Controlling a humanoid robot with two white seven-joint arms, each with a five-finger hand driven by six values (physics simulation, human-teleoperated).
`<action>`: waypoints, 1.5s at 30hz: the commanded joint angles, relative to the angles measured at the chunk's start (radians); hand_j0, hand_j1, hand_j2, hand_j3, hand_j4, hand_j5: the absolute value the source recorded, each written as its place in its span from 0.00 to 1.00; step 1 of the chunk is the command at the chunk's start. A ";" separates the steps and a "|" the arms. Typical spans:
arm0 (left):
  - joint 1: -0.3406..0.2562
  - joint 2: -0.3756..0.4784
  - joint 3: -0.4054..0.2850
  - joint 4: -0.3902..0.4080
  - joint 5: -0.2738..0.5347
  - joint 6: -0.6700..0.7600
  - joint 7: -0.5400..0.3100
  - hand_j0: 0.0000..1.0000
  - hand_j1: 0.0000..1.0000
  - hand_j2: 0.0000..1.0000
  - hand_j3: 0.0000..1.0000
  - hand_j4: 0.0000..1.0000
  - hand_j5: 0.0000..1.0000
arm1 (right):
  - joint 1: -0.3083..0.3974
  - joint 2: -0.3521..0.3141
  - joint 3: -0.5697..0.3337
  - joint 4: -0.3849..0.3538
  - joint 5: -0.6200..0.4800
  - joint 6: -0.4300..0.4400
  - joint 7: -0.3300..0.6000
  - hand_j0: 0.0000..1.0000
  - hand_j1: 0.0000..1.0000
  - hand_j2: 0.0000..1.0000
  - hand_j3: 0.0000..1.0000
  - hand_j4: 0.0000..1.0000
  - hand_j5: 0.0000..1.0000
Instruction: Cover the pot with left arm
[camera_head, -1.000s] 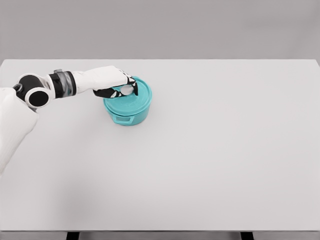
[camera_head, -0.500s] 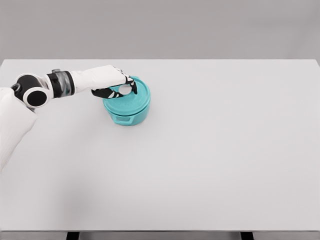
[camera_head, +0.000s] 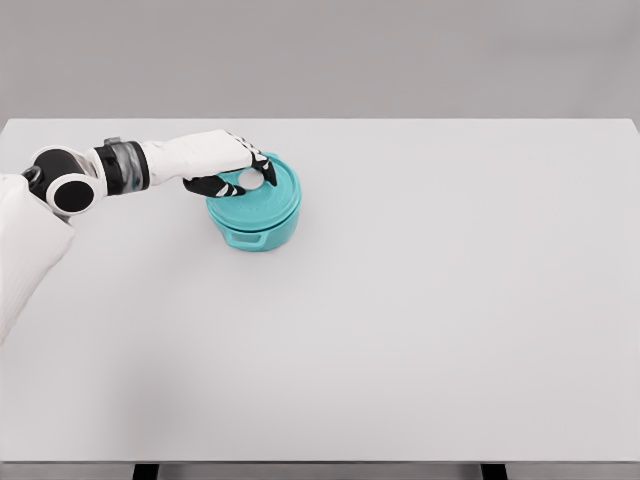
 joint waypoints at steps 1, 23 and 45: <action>0.000 0.000 0.001 0.000 0.006 0.003 0.000 0.66 0.66 0.66 0.66 0.66 0.66 | 0.000 0.000 0.000 0.001 0.000 0.000 0.000 1.00 1.00 1.00 1.00 1.00 1.00; -0.005 0.002 0.004 -0.003 0.007 0.003 0.000 0.69 0.69 0.69 0.69 0.69 0.69 | 0.000 0.000 0.000 0.001 0.000 0.000 0.000 1.00 1.00 1.00 1.00 1.00 1.00; -0.008 0.019 0.009 -0.008 0.009 0.003 0.000 0.72 0.72 0.72 0.72 0.72 0.72 | 0.000 0.000 0.000 0.001 0.000 0.000 0.000 1.00 1.00 1.00 1.00 1.00 1.00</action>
